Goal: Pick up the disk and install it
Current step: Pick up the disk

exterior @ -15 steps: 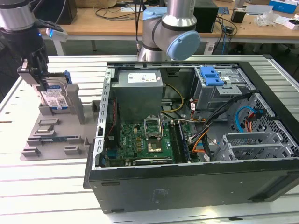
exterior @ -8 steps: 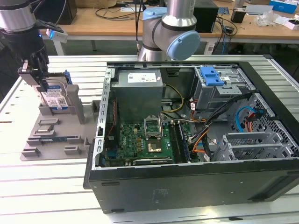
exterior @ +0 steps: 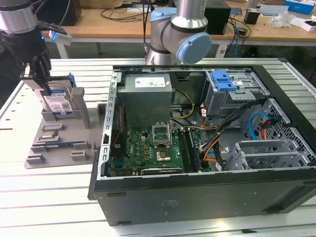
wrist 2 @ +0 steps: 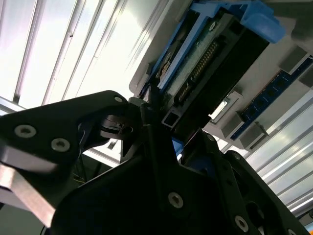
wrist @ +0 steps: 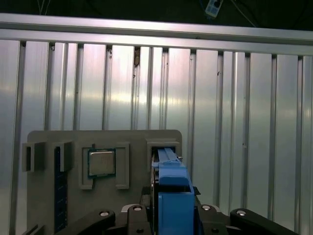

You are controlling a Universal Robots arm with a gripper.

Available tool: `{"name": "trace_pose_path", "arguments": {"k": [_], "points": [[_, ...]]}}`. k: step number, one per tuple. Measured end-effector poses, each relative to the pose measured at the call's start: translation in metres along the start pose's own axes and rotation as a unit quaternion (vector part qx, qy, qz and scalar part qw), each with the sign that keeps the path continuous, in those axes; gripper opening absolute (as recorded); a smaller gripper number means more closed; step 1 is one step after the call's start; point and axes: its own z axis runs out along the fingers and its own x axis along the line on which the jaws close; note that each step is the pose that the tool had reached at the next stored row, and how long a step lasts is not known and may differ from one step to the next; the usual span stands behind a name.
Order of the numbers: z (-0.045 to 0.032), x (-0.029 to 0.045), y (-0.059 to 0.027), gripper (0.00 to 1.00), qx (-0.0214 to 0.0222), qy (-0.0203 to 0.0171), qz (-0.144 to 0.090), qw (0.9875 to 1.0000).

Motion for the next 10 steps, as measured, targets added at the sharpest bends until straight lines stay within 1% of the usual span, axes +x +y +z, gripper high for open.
{"name": "trace_pose_path", "arguments": {"k": [10], "points": [[0.0003, 0.0, 0.0, 0.37, 0.0, 0.0, 0.0, 1.0]]}}
